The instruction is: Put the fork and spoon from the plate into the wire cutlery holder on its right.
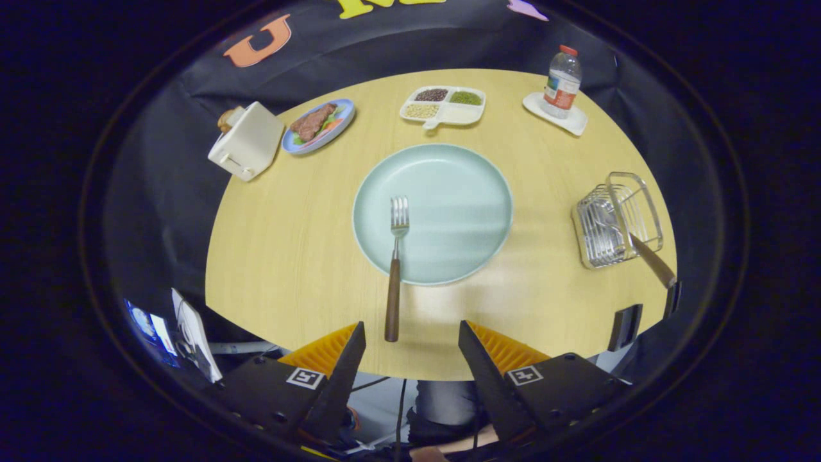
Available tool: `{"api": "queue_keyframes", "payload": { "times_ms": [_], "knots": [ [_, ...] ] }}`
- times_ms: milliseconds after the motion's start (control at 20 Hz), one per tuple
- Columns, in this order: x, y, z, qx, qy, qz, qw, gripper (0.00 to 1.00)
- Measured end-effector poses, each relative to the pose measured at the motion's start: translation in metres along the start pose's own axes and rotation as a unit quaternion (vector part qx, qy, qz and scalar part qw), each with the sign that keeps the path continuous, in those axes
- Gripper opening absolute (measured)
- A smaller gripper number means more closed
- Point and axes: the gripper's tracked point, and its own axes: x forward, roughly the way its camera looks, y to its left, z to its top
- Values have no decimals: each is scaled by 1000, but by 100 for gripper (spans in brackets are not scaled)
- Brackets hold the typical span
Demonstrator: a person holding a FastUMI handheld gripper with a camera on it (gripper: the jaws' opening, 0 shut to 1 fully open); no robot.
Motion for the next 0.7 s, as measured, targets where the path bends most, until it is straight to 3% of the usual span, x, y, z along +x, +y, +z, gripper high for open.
{"api": "queue_keyframes", "payload": {
  "times_ms": [300,700],
  "knots": [
    [37,14,-11,-8,33,-10,999,84],
    [52,11,-3,-7,51,-17,999,24]
  ]
}}
